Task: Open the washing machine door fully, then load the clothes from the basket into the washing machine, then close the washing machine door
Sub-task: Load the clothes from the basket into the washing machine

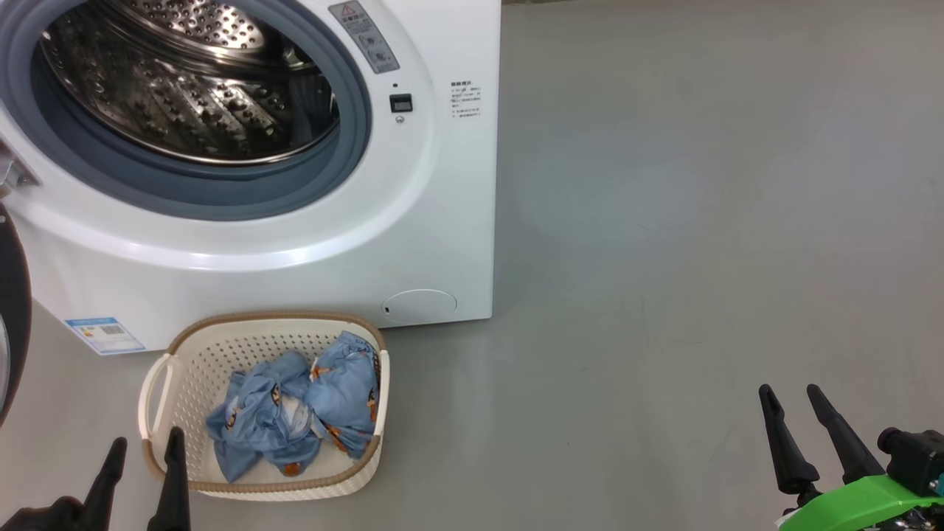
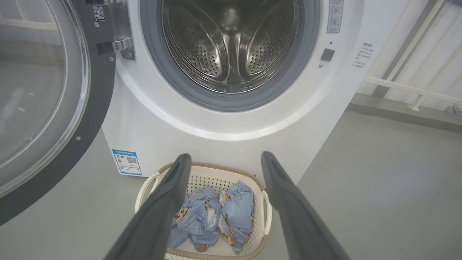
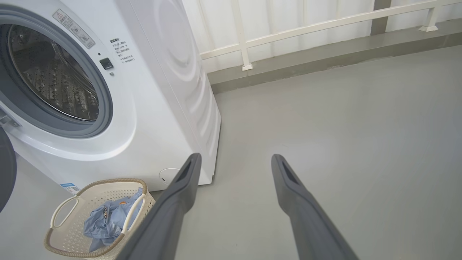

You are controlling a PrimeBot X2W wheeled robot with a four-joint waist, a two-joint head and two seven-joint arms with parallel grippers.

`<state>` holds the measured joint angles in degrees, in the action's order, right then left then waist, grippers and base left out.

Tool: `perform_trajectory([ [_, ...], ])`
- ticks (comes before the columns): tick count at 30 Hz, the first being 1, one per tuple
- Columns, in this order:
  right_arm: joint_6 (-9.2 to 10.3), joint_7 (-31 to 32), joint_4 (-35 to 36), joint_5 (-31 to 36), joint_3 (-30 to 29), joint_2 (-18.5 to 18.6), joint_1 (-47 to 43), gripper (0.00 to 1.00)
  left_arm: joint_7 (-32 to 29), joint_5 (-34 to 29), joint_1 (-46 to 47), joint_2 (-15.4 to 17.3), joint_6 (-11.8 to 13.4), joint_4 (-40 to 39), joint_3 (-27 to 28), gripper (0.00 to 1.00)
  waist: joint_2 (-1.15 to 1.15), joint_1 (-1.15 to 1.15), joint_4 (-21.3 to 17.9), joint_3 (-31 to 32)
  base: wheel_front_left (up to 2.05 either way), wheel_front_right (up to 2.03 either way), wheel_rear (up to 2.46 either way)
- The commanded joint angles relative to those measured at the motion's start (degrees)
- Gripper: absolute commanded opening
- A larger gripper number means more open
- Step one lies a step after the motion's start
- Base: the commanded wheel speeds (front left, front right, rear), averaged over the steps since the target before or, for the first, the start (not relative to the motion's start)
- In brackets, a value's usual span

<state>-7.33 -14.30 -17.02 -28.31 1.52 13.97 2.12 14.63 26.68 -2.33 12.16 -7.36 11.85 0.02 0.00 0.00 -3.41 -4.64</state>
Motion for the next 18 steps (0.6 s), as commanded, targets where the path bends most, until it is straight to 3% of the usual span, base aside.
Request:
perform_trajectory([
  [1, -0.16, -0.7, 1.6, 0.6, 1.1, 0.7, 0.5, 1.0, 0.4, 0.5, 2.2, 1.8, -0.1, -0.9, 1.7, 1.0, 0.0, 0.0, 0.1, -0.2, 0.07, -0.26, 0.19],
  [7, -0.16, -0.7, 1.6, 0.7, 1.1, 0.6, 0.9, 1.0, 0.4, 1.3, 2.8, 2.2, -0.1, -0.7, 1.2, 1.0, 0.0, 0.0, 0.4, -0.7, 0.29, -0.99, 0.7],
  [18, -0.16, -0.7, 1.9, 0.8, 1.4, 0.1, 1.7, 1.0, 0.4, 0.6, 4.1, 3.2, -0.1, -0.6, 0.6, 1.0, 0.0, 0.0, 0.4, -2.1, 0.94, -1.87, 0.93],
])
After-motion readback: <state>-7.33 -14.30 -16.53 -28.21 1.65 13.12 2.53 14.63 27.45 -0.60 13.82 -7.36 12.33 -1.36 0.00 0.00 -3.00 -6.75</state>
